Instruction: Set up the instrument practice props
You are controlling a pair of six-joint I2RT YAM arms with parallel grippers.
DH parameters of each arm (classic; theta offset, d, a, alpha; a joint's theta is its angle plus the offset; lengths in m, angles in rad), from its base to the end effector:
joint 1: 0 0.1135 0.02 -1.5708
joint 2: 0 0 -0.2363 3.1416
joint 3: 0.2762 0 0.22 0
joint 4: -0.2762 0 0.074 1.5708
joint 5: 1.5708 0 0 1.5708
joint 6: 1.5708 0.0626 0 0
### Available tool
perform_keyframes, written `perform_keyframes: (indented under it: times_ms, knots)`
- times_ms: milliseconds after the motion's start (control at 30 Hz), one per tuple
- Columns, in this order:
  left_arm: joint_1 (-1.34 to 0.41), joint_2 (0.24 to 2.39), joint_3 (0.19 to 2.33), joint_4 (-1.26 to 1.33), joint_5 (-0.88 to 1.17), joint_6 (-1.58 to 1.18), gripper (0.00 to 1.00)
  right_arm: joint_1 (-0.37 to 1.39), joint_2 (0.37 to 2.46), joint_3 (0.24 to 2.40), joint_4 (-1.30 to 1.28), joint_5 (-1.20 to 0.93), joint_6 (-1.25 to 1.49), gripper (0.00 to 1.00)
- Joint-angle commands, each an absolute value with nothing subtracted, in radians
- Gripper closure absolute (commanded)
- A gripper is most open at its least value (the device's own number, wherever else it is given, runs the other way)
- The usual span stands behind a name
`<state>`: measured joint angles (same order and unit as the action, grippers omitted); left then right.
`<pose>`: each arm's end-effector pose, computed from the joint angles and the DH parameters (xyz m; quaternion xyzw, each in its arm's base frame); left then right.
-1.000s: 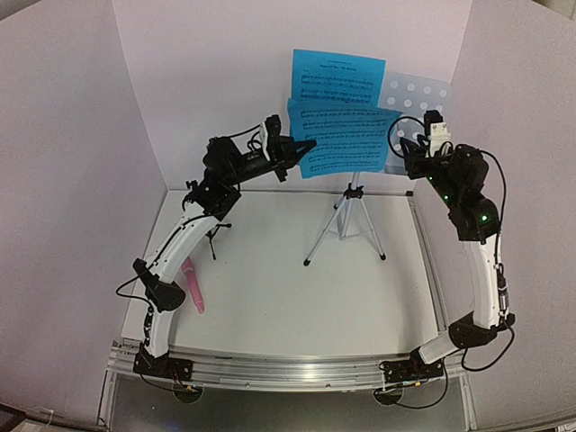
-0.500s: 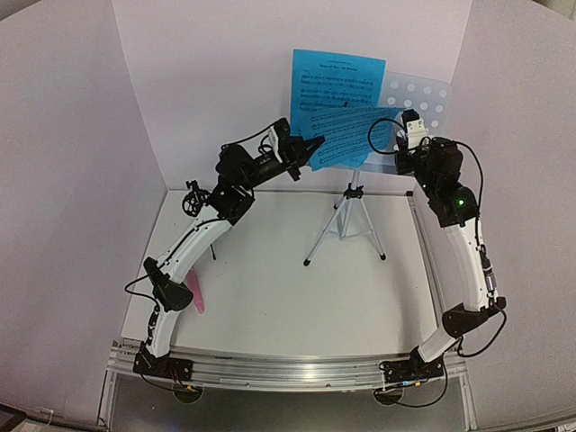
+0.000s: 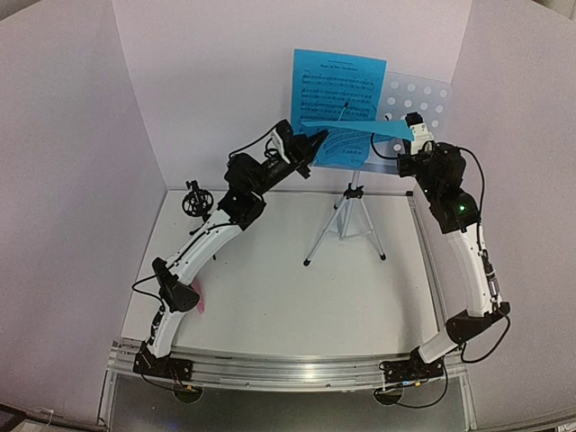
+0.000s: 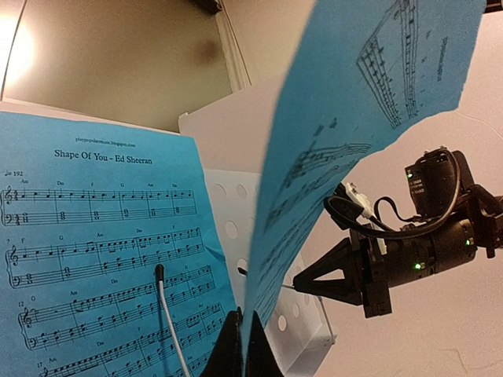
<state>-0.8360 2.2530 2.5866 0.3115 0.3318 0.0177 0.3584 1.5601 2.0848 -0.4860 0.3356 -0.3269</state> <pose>0.2904 -0.3518 0.5030 0.3168 0.3397 -0.4187 0.7803 0.2916 0.0872 0.5129 -0.1163 0.6843 -0.1046 0.7123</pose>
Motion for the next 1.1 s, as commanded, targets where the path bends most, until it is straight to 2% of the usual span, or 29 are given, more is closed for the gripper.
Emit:
perform_keyframes:
  times_ms: [0,200,733,1067]
  knots:
    - [-0.84,2.268,2.654,0.383,0.253,0.0,1.0,0.359,1.517,2.046,-0.413,0.327,-0.274,1.0]
    - [-0.841,2.269,2.652,0.404,0.156,-0.026,1.0,0.358,1.469,1.974,-0.319,0.339,-0.229,1.0]
    - [-0.851,2.291,2.66,0.431,0.104,-0.026,1.0,0.359,1.404,1.852,-0.166,0.364,-0.065,1.0]
    - [-0.851,2.271,2.634,0.395,0.1,-0.025,1.0,0.358,1.371,1.767,-0.091,0.287,-0.136,1.0]
